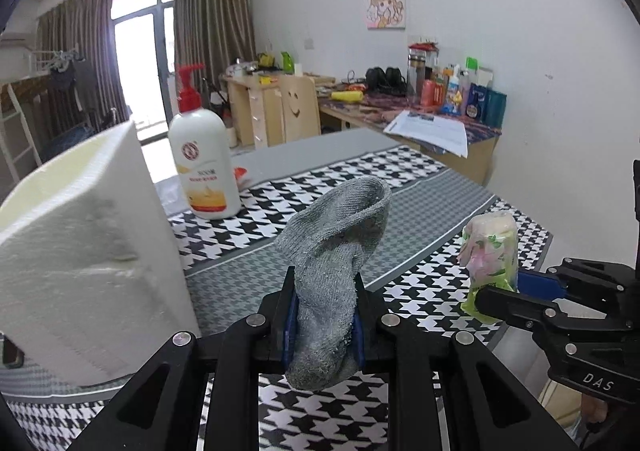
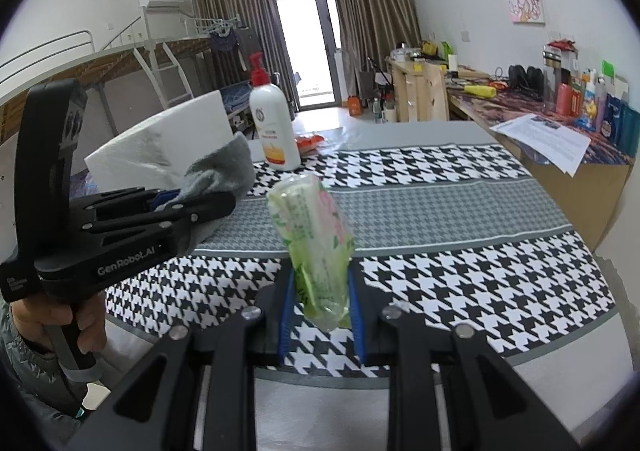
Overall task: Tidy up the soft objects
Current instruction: 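Carry the bag with the right gripper while the left carries the sock toward the foam box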
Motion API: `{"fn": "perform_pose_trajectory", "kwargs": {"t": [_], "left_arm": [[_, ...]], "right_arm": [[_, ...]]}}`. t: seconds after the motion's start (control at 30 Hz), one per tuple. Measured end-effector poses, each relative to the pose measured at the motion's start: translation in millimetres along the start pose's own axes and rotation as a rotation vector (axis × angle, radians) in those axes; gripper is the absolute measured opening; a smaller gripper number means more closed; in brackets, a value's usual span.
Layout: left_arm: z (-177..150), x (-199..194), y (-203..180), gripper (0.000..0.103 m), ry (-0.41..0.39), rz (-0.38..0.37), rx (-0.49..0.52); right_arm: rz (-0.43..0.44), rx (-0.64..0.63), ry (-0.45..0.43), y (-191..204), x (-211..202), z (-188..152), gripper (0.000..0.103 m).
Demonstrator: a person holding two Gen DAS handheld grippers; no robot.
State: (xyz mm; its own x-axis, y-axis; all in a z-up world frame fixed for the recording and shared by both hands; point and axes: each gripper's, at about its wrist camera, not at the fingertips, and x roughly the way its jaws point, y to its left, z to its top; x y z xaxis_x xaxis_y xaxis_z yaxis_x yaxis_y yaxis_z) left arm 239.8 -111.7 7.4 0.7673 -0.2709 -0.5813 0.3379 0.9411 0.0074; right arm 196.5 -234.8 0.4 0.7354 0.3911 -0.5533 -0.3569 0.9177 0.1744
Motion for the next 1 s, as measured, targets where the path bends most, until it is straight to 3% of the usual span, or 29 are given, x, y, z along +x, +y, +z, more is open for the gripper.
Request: {"fn": "perform_pose_trajectory", "kwargs": {"t": [1.0], "left_arm": [[-38, -129, 35, 0.023, -0.216, 0.181, -0.060]], "right_arm": [[0.076, -0.163, -0.148, 90, -52, 2, 0.028]]}}
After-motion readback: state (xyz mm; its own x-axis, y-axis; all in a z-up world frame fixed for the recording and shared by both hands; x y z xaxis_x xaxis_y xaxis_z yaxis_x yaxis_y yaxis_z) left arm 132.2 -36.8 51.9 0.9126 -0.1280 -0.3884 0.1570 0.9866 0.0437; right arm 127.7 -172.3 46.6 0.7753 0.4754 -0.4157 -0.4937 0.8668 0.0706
